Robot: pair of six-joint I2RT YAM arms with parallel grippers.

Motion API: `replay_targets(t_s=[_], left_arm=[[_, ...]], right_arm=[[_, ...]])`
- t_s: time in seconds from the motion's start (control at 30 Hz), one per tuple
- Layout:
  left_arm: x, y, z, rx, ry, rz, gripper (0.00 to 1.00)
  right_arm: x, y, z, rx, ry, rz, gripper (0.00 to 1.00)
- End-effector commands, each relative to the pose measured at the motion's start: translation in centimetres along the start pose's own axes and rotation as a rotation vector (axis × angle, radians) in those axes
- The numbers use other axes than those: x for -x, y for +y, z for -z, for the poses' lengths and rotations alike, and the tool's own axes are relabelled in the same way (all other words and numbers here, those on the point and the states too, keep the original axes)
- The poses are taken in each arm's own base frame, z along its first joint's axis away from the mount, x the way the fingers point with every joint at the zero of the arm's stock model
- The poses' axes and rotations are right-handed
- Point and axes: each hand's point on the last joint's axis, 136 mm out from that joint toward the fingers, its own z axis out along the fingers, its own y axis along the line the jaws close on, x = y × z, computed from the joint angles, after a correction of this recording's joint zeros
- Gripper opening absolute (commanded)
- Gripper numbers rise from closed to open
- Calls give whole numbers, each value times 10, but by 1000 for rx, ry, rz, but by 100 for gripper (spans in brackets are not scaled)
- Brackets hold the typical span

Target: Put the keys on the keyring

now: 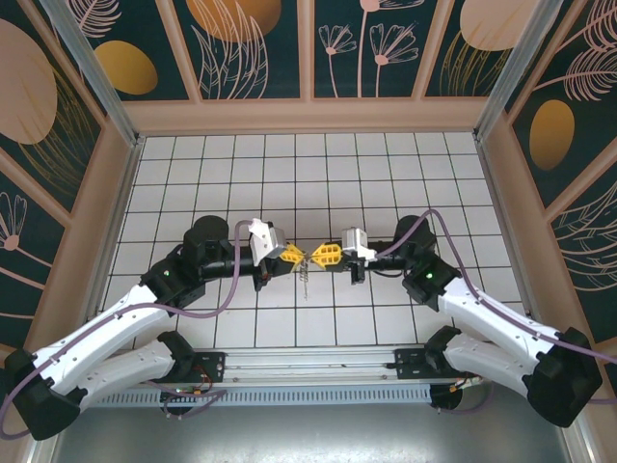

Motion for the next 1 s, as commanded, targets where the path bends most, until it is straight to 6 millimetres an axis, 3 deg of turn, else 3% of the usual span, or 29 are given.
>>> replay_targets(t_s=[0.0, 0.63, 0.97], left_arm=[[26, 1, 4, 10, -75, -30, 0], [46, -9, 13, -27, -139, -41, 0], [49, -10, 13, -31, -149, -36, 0]], right_arm=[[6, 11, -1, 27, -17, 64, 0], [-15, 9, -6, -48, 106, 133, 0], [-12, 11, -6, -110, 122, 214, 0]])
